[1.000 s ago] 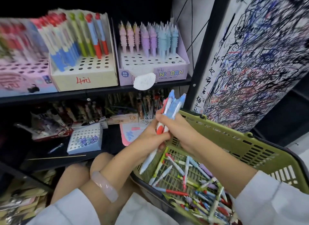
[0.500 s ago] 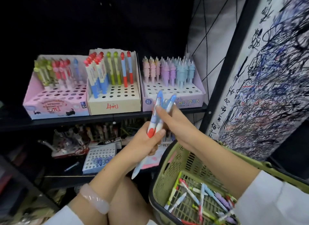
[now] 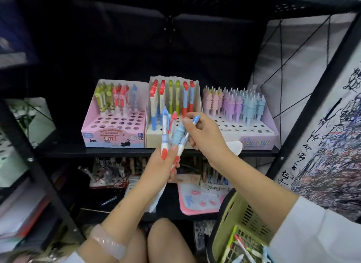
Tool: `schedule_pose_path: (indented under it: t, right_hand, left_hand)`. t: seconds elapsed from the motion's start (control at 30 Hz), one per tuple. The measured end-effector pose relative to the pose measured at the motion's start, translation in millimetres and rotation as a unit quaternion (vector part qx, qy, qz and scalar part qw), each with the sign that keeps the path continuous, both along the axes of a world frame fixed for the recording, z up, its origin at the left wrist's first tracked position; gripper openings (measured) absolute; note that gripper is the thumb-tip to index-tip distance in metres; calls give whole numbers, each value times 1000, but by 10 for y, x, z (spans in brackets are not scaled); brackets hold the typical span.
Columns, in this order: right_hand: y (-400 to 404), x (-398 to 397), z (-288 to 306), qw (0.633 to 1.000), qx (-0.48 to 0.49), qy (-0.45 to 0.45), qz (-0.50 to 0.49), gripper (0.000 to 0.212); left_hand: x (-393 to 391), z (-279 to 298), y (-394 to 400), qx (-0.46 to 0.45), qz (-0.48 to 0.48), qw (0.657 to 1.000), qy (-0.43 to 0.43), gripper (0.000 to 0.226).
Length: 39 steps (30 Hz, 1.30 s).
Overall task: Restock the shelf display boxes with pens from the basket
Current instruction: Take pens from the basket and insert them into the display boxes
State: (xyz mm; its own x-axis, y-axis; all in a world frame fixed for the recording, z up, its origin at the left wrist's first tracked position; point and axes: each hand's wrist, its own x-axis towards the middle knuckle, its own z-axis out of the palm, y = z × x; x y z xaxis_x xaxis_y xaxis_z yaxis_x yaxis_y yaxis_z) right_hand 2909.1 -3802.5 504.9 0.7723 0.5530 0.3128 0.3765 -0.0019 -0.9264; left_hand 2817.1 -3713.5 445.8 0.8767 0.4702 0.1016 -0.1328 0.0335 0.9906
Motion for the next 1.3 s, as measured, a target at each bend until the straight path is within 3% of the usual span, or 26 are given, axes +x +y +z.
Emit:
schedule_pose_path:
  t: [0.07,0.23,0.37,0.5,0.63,0.8,0.93,1.07,1.17,1.3]
  right_hand:
    - [144,-41,68,1000,15,10,11,20]
    - [479,-97,184,995,36,48,75,5]
    - [738,-103,308,988,24,76,133,10]
    - [1015,-144,460,987,-7,109,118,17]
    - [1257,-168,644,997,-28,52,44,21]
    - [1395,-85,879,999,-24,-8,38,17]
    - [1474,180,1120,995,-33,-98,-12,12]
    - [1632,446,1142,951,-186,-244,-31,12]
    - [1768,568,1034,925,-268,-270,-20,8]
    - [1865,658,1013,886,-333,-321,-21,18]
  left_hand:
    - [-49,40,120,-2,21,1000,-16,19]
    - [-175,165,434,19,73,996,-39,16]
    - [-279,246,656,39,110,991,-57,11]
    - [-340,355,861,108,135,983,-61,30]
    - [-316,427,1042,90,164,980,-65,32]
    - [-286,496,1214,78,200,972,-92,30]
    - [-257,486,1412,72,256,963,-50,29]
    - [-239,464,1520,49,241,969,-34,28]
    - [-224,451,1562,52,229,972,-27,27]
    - [-232,441,1589,46,218,975,-22,27]
